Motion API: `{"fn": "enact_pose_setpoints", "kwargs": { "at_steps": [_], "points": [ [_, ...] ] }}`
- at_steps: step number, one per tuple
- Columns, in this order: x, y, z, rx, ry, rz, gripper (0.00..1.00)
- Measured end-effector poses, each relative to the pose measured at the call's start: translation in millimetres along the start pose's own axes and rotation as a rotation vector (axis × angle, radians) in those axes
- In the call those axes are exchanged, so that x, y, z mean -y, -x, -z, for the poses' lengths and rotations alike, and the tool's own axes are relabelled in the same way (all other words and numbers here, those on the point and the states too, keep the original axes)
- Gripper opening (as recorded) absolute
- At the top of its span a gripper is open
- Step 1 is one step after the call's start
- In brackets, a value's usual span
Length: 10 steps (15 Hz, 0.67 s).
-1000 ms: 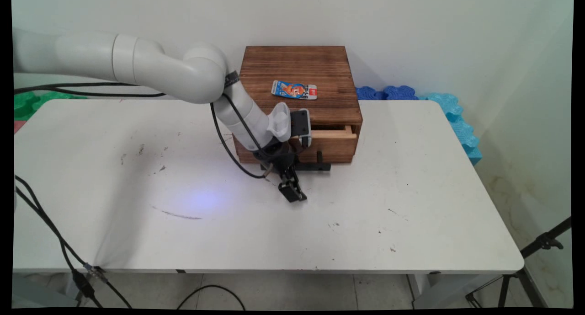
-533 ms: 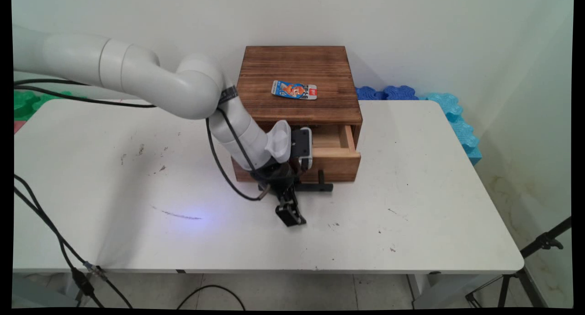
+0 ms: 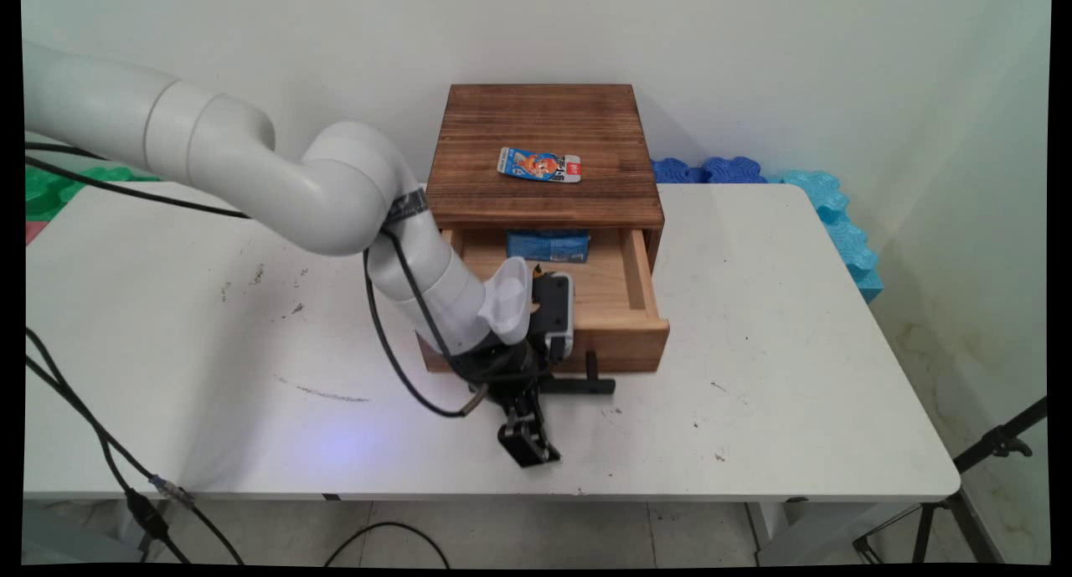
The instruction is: Open the drawer
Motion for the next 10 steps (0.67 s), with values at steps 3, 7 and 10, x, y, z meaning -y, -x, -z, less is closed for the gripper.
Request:
{"fn": "enact_pose_setpoints", "kwargs": {
  "at_steps": [3,7,10],
  "points": [
    [-21,-1,2,0.0,0.016,-0.002,1.0],
    [-45,-3,4,-0.004,0.031,-0.002,1.0],
    [-59,-5,5,-0.005,0.037,0.0,1.0]
  ]
}}
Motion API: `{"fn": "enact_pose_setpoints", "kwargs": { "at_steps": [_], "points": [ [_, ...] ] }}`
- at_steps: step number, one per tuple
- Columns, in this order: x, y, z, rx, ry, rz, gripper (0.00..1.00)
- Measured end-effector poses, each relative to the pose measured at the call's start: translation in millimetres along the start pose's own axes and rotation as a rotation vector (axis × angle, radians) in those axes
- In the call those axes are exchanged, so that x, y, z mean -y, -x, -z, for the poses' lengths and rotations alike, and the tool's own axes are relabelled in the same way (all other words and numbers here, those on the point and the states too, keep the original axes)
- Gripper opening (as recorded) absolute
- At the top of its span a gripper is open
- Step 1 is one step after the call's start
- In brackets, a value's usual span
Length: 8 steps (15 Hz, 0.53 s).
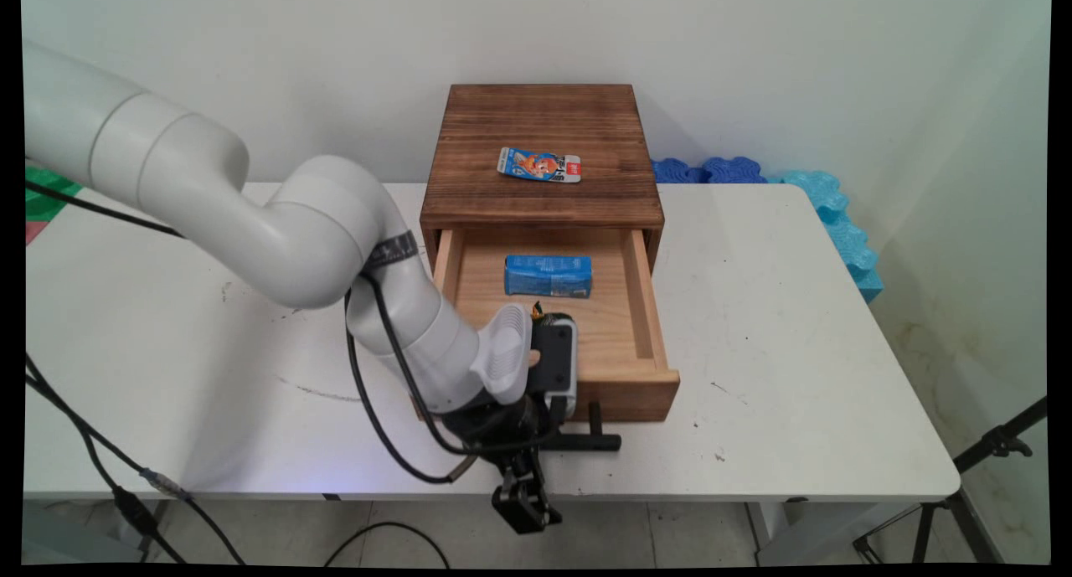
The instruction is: Open the drawer
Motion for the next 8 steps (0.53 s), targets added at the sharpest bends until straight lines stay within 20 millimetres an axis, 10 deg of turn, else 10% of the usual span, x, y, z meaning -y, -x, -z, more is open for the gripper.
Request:
{"fn": "enact_pose_setpoints", "kwargs": {
  "at_steps": [8],
  "points": [
    [-25,-4,1,-0.009,-0.01,0.03,1.0]
  ]
}}
